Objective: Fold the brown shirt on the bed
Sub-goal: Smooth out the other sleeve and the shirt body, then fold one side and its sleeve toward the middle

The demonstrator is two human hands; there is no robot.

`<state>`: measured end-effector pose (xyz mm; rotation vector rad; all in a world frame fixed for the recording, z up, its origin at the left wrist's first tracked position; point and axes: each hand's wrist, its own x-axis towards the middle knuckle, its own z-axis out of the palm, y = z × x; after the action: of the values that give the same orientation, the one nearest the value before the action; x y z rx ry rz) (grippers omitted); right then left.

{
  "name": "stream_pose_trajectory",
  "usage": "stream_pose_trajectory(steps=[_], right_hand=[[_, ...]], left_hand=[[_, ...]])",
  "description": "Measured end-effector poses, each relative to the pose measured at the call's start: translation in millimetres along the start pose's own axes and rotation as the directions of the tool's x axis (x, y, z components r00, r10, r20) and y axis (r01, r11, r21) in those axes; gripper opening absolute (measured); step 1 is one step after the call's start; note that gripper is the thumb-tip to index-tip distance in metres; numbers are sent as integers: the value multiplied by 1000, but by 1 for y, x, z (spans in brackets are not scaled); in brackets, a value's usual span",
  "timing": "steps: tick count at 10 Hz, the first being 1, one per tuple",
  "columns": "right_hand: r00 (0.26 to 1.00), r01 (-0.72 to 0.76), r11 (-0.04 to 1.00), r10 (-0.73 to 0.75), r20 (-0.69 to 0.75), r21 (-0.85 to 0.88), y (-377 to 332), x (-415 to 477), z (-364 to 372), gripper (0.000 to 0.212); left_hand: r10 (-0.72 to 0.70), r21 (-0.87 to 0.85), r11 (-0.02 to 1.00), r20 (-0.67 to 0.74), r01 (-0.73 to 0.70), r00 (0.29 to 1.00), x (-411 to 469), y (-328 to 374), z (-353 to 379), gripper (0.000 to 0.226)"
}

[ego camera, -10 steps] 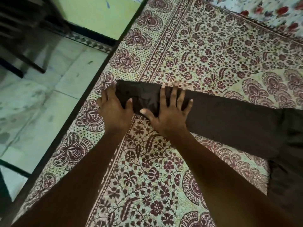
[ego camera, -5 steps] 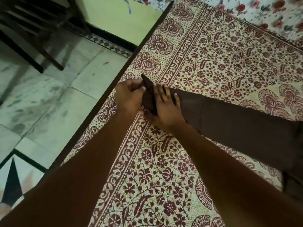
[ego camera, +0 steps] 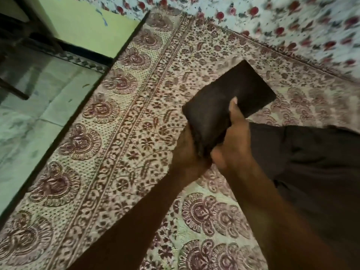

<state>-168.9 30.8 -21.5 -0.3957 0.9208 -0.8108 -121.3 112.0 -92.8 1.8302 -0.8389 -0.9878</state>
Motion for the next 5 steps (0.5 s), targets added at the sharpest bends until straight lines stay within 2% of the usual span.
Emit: stream_pose_trajectory(steps=[1,2,3,4,5], right_hand=[[994,105,983,-104,-16,149,-62,-34,-31,45],[981,193,957,-188,-43,218,-121,-38,-85,44],[968,233,929,-193,-163,287,-179,-41,-155,46],[950,254,920,-179,-256,300,-230,-46,-230,49],[926,279,899,-158,-344,337,-276,-52,-308,52]], left_hand=[[9,-1,1000,-147,-9,989,18,22,59,85],[111,163,983,-167,-83,980,20,51,100,80],[151,324,939,-74,-120,986,21,64,134,89],[208,434,881,-1,-187,978,16,71,168,88],[232,479,844,79,-241,970,5,87,210,93]])
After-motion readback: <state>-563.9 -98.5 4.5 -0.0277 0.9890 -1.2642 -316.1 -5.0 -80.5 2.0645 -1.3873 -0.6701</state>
